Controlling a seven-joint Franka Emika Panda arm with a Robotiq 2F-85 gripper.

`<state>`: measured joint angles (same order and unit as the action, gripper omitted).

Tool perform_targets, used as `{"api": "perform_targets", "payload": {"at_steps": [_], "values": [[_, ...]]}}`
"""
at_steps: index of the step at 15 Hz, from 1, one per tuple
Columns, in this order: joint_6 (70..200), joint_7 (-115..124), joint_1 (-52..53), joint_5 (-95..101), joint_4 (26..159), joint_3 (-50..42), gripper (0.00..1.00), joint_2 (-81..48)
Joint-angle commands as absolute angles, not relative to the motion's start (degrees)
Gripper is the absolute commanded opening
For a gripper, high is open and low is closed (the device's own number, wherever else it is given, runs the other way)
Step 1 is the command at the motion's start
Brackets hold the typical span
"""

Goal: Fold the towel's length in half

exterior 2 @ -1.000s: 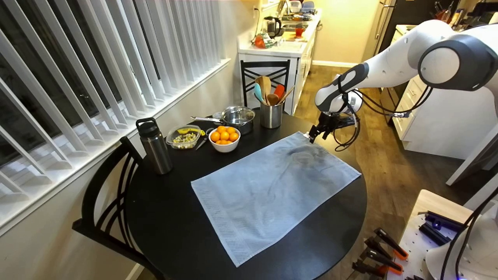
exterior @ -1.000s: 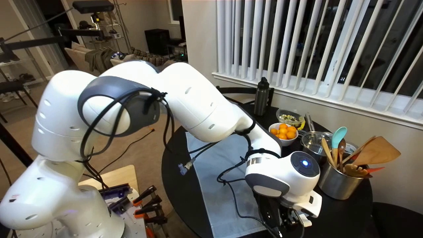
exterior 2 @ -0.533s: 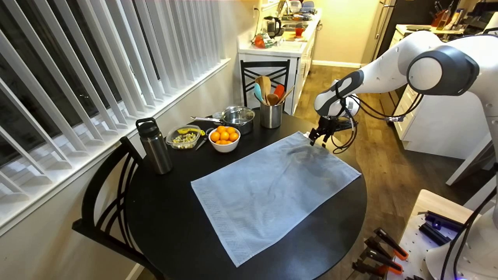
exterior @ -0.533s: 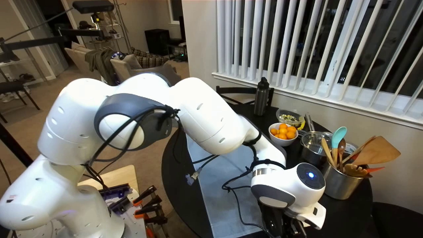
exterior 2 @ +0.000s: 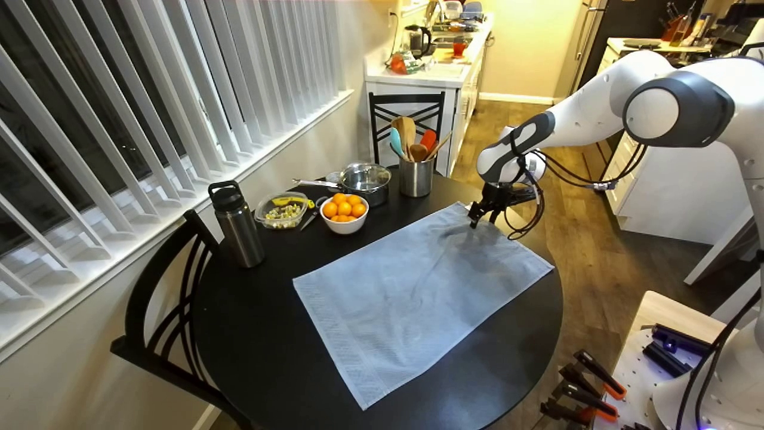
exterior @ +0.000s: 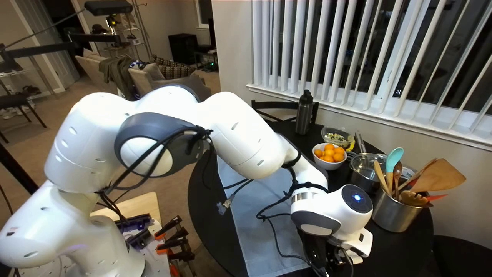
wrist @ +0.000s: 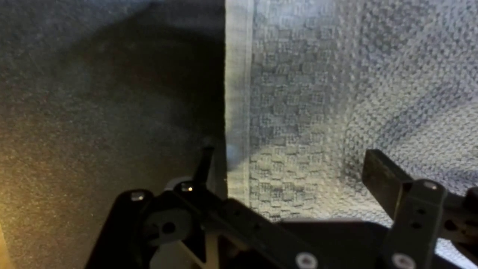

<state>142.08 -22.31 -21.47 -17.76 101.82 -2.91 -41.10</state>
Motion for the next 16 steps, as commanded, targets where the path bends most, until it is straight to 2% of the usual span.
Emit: {"api": "perform_targets", "payload": {"at_steps": [1,11,12,13,15,16], "values": [[142.29,-21.66,-21.40,-15.52,102.65,-1.59,1.00,-40.66],[138.70,-22.72,-23.21,-17.56,101.13,1.81,1.00,-41.01],[138.38,-22.87,-23.55,-17.86,100.90,1.90,0.94,-41.13],[138.14,-22.77,-23.83,-18.15,100.81,1.78,0.73,-41.04],[138.22,-22.60,-24.26,-18.51,100.73,1.54,0.70,-40.94],[138.40,-22.68,-24.51,-18.59,100.71,1.50,0.63,-40.87]]}}
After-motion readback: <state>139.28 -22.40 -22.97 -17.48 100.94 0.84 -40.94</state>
